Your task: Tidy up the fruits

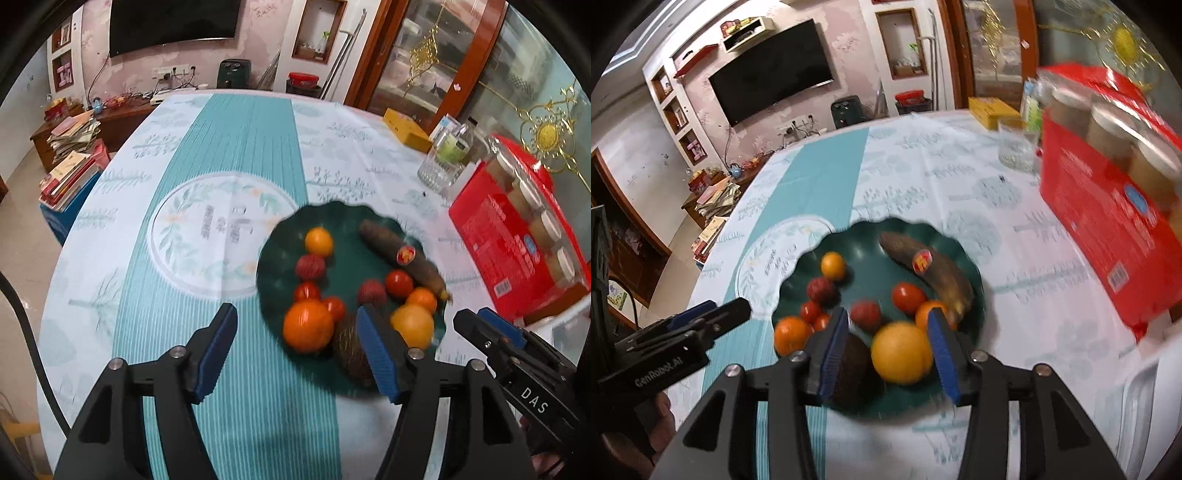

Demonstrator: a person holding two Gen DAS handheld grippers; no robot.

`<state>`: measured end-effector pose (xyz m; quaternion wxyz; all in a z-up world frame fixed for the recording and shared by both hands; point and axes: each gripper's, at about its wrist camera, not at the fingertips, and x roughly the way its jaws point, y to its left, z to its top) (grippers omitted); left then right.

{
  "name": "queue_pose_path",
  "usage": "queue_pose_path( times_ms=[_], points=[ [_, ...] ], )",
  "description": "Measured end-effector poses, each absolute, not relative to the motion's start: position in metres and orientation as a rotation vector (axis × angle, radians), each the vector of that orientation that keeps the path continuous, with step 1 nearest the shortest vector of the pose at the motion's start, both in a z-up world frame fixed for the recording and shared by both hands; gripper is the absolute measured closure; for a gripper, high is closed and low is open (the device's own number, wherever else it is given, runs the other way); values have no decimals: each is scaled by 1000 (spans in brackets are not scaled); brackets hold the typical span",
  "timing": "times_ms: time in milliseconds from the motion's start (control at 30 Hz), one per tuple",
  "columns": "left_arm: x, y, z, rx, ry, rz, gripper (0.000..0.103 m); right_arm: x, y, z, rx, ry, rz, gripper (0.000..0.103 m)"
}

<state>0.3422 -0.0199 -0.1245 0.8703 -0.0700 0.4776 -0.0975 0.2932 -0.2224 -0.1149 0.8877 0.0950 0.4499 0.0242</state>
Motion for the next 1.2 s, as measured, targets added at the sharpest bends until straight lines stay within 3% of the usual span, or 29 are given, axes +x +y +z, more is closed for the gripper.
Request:
queue_pose_path(
  times_ms=[233,467,700,1000,1200],
  points=[
    [280,-16,-128,-101,1036,-196,35,235,-226,-139,234,1020,53,46],
    [209,-16,-136,-84,1114,-163,23,183,-225,-162,286,1128,89,40],
    [150,-11,-150,-119,1191,-138,22,128,-221,-170,246,1186,122,30],
    [82,10,-125,-97,1184,-142,22,53,-209,-150,227,1195,97,14],
    [42,19,-82,-42,1102,-151,22,7,-200,-112,266,1126,109,9]
  ],
)
